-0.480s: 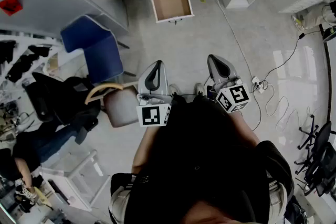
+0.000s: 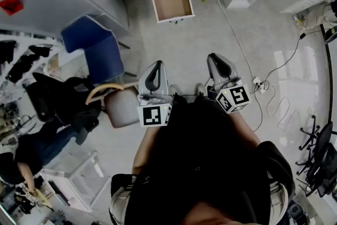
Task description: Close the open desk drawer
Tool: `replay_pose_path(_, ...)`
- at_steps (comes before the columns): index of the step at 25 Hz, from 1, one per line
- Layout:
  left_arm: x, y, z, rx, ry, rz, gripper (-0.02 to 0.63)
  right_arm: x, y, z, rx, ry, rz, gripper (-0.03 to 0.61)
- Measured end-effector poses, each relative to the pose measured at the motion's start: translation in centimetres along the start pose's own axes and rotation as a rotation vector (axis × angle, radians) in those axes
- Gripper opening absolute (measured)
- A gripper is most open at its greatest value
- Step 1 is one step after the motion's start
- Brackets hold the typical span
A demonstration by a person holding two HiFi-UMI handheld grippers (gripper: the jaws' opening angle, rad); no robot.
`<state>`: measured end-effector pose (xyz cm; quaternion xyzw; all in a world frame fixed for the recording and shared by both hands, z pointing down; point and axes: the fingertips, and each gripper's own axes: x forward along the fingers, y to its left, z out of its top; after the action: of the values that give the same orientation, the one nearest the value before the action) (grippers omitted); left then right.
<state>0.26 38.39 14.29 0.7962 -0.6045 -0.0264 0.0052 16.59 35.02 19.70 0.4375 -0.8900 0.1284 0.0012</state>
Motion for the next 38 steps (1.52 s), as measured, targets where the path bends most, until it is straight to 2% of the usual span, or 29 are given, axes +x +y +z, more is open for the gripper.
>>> replay_pose_path(1,0.0,0.1,0.0,-0.005,0.0,-0.001,0.012,0.1,0.1,0.0,0.001,0.002,0.004,0.101)
replay_pose_path(2,0.0,0.2,-0.1,-0.011,0.001,-0.006,0.03,0.3,0.1,-0.1,0.0,0.006,0.007,0.123)
replay_pose_path(3,0.1,0.2,-0.1,-0.014,0.0,-0.015,0.109,0.3,0.2,-0.1,-0.002,0.009,0.008,0.124)
replay_pose_path(4,0.1,0.1,-0.1,-0.014,-0.001,-0.024,0.154,0.4,0.2,-0.1,-0.005,0.01,0.007,0.124)
replay_pose_path(5,0.1,0.1,-0.1,-0.013,-0.003,-0.032,0.158,0.4,0.3,-0.1,-0.006,0.011,0.006,0.124)
replay_pose_path(14,0.0,0.8,-0.5,-0.02,0.012,-0.058,0.158,0.9,0.9,-0.5,0.003,0.011,-0.008,0.124)
replay_pose_path(32,-1.2,6.6,-1.8,-0.032,0.016,-0.12,0.153,4.4,5.0,-1.9,0.006,0.015,-0.068,0.124)
replay_pose_path(38,-0.3,7.2,-2.4,-0.045,0.031,-0.137,0.153,5.5,4.3,-2.3,0.015,0.016,-0.086,0.124)
